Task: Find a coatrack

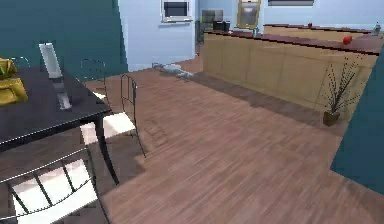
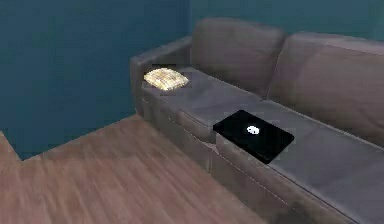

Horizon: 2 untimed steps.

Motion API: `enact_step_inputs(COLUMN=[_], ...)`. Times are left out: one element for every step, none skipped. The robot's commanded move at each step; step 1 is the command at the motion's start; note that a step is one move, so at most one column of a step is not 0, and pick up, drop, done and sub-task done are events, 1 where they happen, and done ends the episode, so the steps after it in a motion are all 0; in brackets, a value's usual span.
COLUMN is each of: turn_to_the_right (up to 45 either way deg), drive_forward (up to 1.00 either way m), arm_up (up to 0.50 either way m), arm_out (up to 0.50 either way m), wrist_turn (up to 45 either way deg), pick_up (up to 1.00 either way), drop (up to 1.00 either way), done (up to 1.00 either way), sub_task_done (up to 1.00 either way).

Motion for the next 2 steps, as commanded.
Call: enact_step_inputs(turn_to_the_right=[0.0,3.0], drive_forward=[1.00,0.00], arm_up=[0.00,0.00], arm_out=[0.00,0.00], wrist_turn=[0.0,0.0], pick_up=[0.00,0.00], drop=[0.00,0.00], done=[0.00,0.00], sub_task_done=[0.00,0.00])
